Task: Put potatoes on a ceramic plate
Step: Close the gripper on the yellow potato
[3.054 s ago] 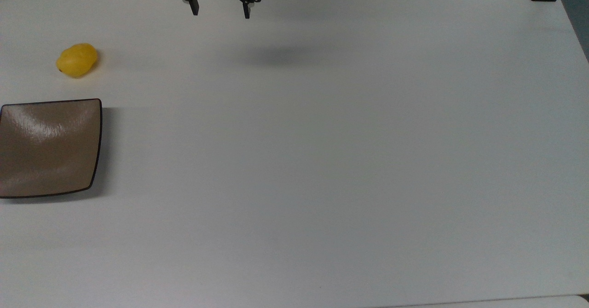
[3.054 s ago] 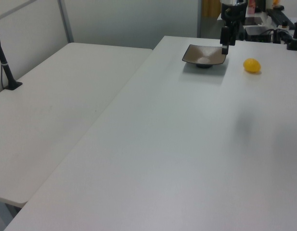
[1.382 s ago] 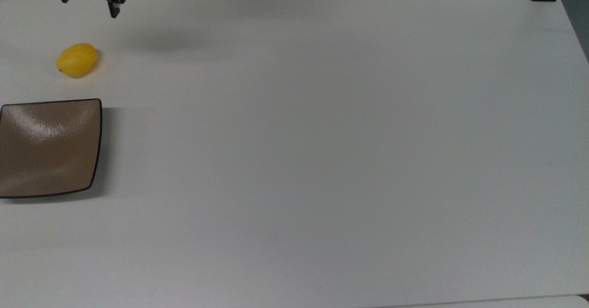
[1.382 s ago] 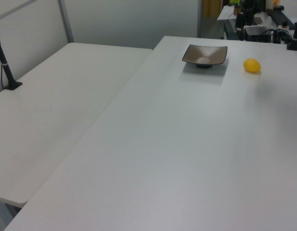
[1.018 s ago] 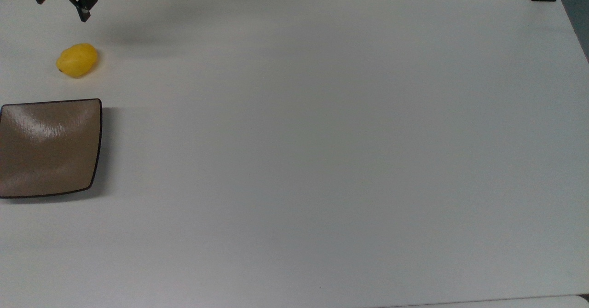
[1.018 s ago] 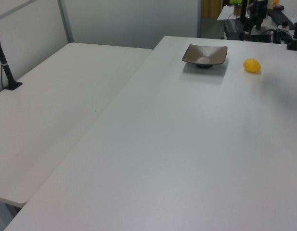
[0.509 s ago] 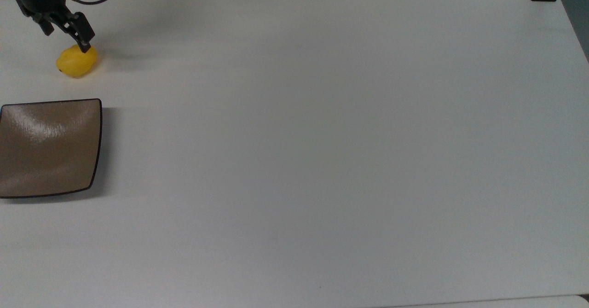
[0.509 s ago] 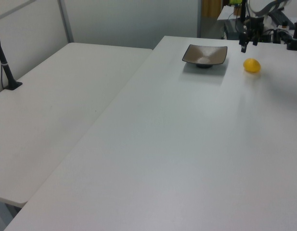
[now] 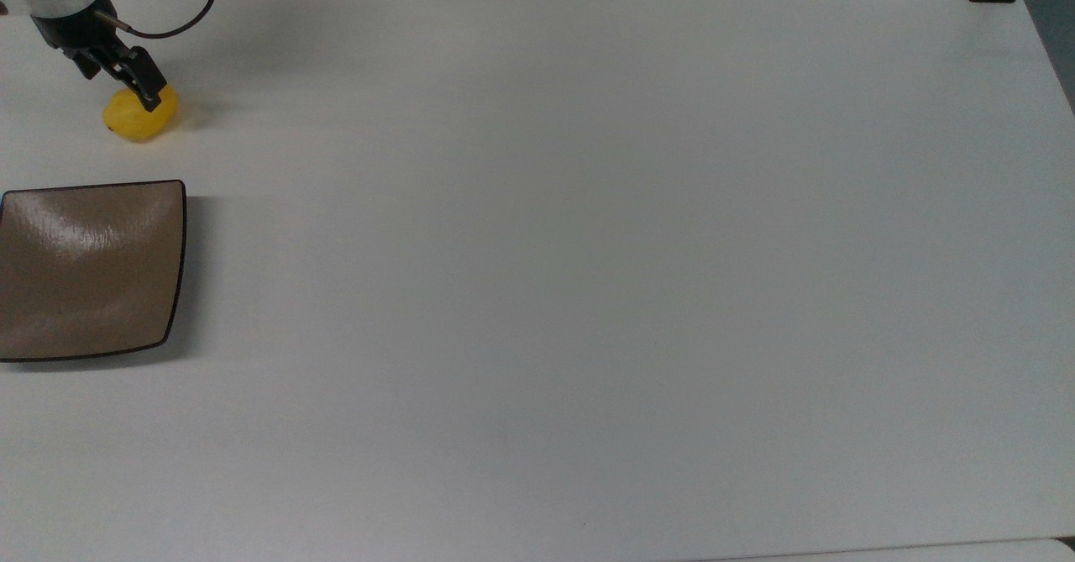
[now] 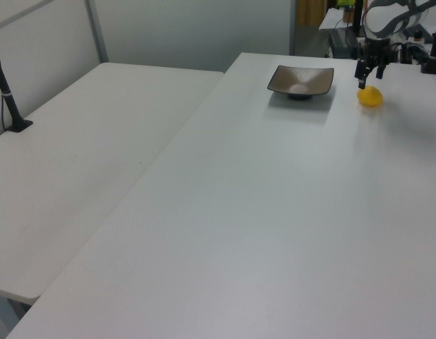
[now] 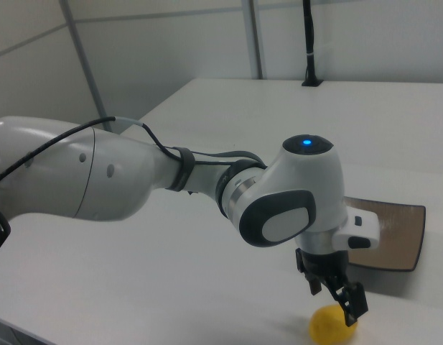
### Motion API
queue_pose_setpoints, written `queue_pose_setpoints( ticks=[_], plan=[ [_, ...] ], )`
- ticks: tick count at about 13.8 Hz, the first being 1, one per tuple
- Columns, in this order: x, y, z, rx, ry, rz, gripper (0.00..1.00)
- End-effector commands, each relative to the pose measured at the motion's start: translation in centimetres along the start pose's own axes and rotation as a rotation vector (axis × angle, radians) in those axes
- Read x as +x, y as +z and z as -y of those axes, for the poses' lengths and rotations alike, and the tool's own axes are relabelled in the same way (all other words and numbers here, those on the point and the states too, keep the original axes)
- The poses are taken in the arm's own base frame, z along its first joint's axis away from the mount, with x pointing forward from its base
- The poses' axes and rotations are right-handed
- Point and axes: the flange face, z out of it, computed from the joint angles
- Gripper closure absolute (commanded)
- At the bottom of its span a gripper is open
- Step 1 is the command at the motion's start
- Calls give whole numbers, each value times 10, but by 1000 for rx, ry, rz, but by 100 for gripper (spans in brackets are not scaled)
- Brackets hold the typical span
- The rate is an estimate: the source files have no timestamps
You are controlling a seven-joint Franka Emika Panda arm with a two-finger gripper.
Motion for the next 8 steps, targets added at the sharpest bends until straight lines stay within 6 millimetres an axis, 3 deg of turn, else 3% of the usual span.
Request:
queue_pose_setpoints(
  ticks=[1,8],
  plan=[
    [2,8,2,13,5,-17,0],
    [1,40,4,10,-8,22,1]
  ],
)
